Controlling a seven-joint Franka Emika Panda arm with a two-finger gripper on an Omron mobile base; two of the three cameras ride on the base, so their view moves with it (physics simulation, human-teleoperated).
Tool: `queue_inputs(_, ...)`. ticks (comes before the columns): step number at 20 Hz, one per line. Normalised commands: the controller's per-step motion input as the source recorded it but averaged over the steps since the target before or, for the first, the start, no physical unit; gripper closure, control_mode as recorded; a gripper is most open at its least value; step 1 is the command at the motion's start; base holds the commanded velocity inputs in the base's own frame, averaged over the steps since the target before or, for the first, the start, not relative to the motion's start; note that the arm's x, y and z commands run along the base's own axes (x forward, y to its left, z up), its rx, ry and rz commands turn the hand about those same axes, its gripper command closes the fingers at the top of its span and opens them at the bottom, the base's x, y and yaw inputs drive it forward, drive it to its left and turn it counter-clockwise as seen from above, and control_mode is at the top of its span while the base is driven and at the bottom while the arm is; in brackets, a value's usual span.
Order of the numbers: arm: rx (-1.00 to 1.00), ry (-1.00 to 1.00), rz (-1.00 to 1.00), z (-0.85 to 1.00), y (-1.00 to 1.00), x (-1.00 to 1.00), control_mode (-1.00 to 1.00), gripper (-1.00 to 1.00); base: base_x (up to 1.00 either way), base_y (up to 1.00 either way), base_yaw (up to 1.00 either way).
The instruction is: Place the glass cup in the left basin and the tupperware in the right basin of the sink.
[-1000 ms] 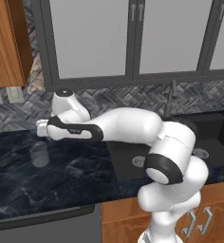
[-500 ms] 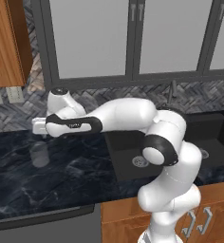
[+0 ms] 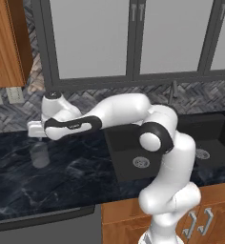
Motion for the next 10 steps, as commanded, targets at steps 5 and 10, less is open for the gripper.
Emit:
queue_inputs(5,0.0,0.0,0.0,-0.15,0.12,0.13,-1.0,-1.0,0.0,0.0,0.0)
queue_inputs(10,0.0,0.02,0.0,-0.06,0.09,0.14,-1.0,-1.0,0.0,0.0,0.0)
